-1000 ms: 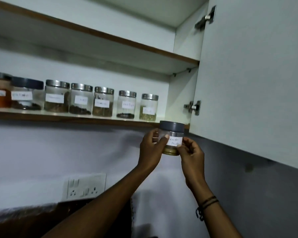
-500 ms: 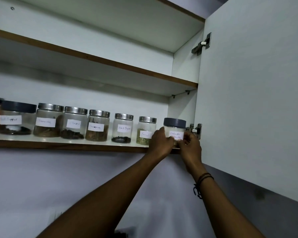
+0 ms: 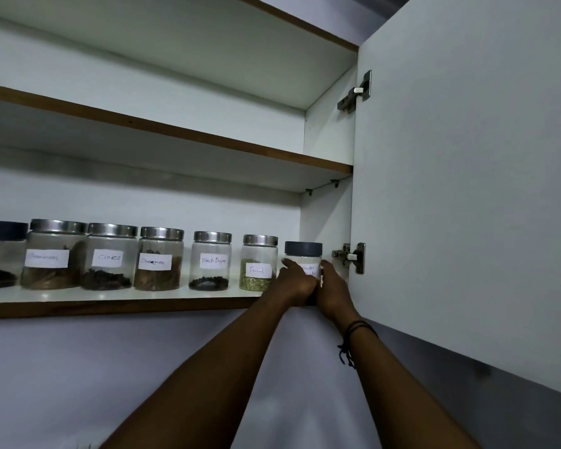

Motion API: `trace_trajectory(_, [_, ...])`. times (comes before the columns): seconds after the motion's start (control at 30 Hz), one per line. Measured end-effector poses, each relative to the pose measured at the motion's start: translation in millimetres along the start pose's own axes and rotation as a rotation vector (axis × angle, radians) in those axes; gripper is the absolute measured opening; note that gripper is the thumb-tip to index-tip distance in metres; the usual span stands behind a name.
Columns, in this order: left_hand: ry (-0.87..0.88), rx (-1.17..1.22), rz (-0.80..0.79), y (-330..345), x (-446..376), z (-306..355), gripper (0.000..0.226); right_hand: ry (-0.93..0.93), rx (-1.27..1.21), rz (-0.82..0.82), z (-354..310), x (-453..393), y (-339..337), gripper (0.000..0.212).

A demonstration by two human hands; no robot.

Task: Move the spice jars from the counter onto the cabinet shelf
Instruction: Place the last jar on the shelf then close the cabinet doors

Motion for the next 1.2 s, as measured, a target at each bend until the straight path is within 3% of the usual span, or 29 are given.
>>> trace_trajectory(0.13, [0.07,-0.045,0.096,0,11,-1,0.086,-0.046,0.014,-0.006,-6,12,-9,0.033])
trace_trajectory(0.27, [0.263,-0.025,0.146,-2,26,2,0.04,-0.162,0.078,0.012,-20,31,-26,0.02])
trace_trajectory(0.33, [0.349,0.024,0.112,-1,37,15,0.032,-0.221,0.125,0.045,-34,40,-42,0.022])
trace_trajectory(0.47, [0.458,0.091,0.087,3,61,57,0.043,-0.298,0.245,0.11,-65,55,-86,0.036])
trace_trajectory(0.63, [0.63,0.194,0.057,15,96,119,0.05,-0.404,0.374,0.274,-97,85,-156,0.035])
trace_trajectory(0.83, [0.828,0.336,-0.007,48,147,191,0.054,-0.453,0.738,0.561,-126,131,-245,0.026])
trace_trajectory(0.97, [0.904,0.453,-0.067,73,174,227,0.056,-0.349,0.988,0.726,-132,161,-292,0.034])
trace_trajectory(1.1, [0.989,0.489,-0.132,99,202,262,0.058,-0.168,0.947,0.778,-124,185,-333,0.054])
trace_trajectory(1.2, [1.006,0.479,-0.16,117,213,278,0.062,-0.101,0.71,0.702,-112,189,-350,0.064])
Point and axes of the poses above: each hand's wrist, its own x-axis away from the middle knuckle, its own y-axis out of the palm, z = x × y, the point moved 4 cm from there along -x, towards the middle knuckle, and after that the axes turned 3 degrees about x, right-handed, at the moved point
